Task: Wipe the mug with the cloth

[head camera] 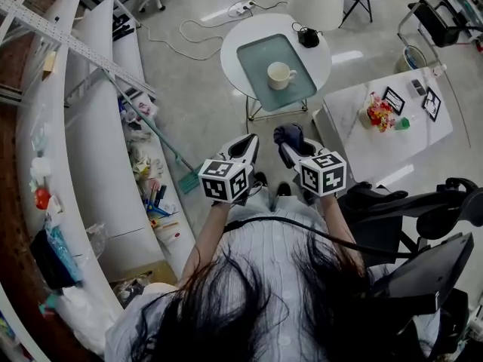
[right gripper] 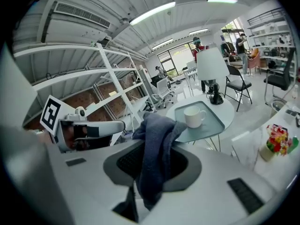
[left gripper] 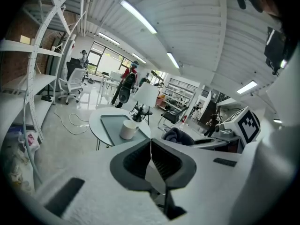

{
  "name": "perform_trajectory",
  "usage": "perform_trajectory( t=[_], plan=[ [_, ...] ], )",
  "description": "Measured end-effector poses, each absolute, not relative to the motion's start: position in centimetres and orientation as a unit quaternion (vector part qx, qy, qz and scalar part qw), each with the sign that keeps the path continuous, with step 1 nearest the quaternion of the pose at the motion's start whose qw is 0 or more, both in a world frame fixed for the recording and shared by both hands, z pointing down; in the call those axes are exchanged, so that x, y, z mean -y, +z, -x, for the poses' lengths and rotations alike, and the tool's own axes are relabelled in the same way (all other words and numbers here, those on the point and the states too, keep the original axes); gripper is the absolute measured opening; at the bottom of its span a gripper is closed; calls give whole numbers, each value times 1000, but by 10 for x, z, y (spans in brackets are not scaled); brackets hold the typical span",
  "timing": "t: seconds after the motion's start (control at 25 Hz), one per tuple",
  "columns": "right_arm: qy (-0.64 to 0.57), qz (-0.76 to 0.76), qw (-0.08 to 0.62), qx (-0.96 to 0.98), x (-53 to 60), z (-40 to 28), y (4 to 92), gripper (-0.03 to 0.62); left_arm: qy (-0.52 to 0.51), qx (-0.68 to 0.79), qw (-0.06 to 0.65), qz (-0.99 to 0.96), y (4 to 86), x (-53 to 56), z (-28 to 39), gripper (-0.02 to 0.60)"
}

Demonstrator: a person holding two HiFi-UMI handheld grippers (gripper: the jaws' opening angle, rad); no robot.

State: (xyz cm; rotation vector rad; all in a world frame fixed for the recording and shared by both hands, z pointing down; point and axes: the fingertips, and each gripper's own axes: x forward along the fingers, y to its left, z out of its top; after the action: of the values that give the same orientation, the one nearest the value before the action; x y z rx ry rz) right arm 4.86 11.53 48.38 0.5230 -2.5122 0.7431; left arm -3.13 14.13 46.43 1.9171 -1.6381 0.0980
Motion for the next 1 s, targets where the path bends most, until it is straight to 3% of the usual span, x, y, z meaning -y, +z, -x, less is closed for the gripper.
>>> perform_trajectory(
  t=[1.0],
  plan=[
    [292,-232,250,894,-118,-8,504,94,45,601,313,-734,487,-148,92,18]
  ],
)
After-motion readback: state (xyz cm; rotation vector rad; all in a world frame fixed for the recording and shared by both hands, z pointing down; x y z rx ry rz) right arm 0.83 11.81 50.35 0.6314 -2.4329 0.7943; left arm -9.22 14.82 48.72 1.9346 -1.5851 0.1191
